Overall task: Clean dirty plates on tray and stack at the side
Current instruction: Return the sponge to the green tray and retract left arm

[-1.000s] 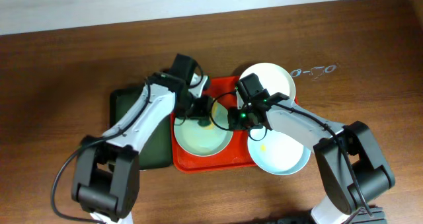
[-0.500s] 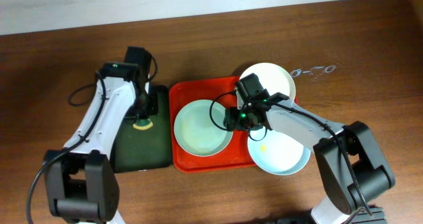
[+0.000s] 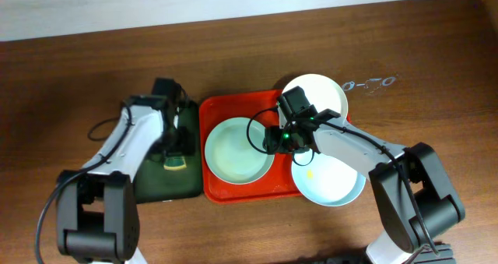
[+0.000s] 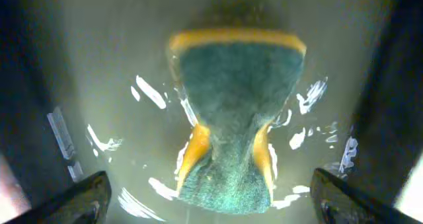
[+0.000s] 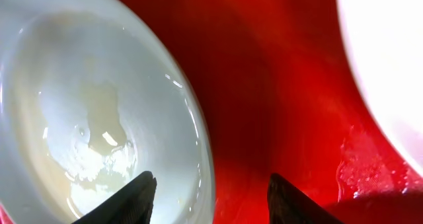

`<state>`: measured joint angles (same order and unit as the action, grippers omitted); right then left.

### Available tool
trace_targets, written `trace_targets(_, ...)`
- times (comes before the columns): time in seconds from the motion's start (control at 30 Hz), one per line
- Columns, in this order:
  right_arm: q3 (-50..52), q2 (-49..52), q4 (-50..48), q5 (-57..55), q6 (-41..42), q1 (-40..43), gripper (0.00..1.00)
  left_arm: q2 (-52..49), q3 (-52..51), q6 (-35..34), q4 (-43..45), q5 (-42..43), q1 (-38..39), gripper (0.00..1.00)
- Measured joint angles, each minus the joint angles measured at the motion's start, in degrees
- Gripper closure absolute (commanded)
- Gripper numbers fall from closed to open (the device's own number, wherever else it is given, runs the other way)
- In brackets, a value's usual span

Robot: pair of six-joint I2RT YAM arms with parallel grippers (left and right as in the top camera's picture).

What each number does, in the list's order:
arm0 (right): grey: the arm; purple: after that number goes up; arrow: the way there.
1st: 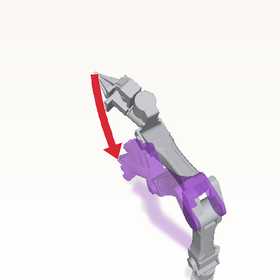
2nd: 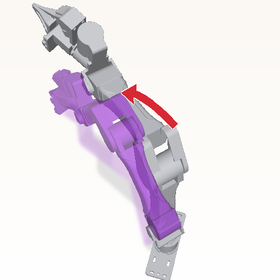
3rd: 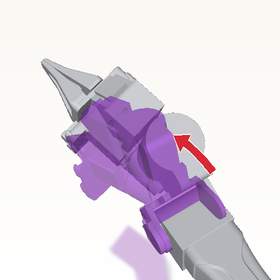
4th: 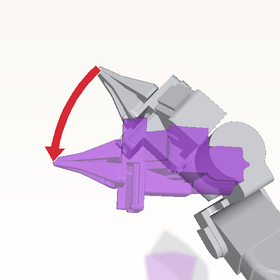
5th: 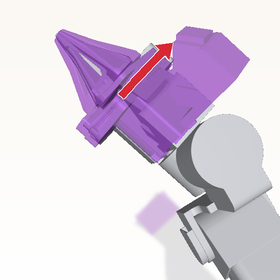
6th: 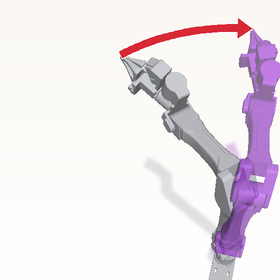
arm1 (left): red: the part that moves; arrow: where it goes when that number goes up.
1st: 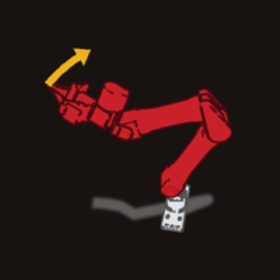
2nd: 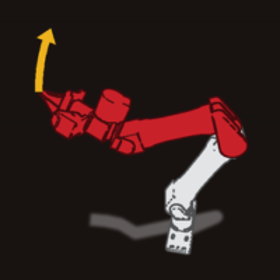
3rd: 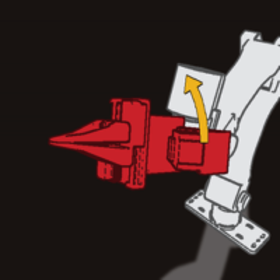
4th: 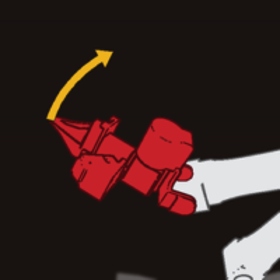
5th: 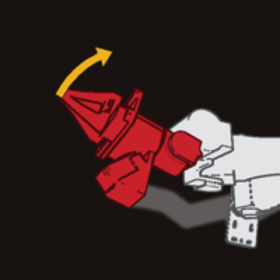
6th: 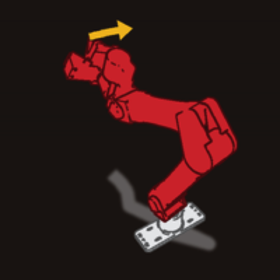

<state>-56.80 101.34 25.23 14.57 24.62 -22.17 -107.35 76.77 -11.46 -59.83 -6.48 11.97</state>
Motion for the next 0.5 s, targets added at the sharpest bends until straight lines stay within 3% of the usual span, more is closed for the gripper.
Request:
trace_targets(0.1,0.02,0.00,-0.11,-0.11,0.02,0.00,0.46,2.89,12.07,-2.12,-6.01,0.00,-3.30,0.00)
trace_targets(0.2,0.02,0.00,-0.11,-0.24,0.09,0.00,0.52,10.47,18.88,-4.57,-6.40,0.00,-6.69,0.01)
trace_targets(0.3,0.02,0.00,-0.79,-0.35,1.75,0.00,0.69,19.43,20.33,-6.01,-6.67,-0.02,-10.27,0.01)
trace_targets(0.43,0.85,0.00,-3.54,-0.98,2.49,-0.76,0.73,20.76,20.31,-6.40,-8.55,0.00,-10.38,0.01)
trace_targets(0.5,1.22,0.00,-3.67,-2.80,2.54,-2.36,0.89,20.72,20.31,-6.40,-9.42,0.00,-10.38,0.01)
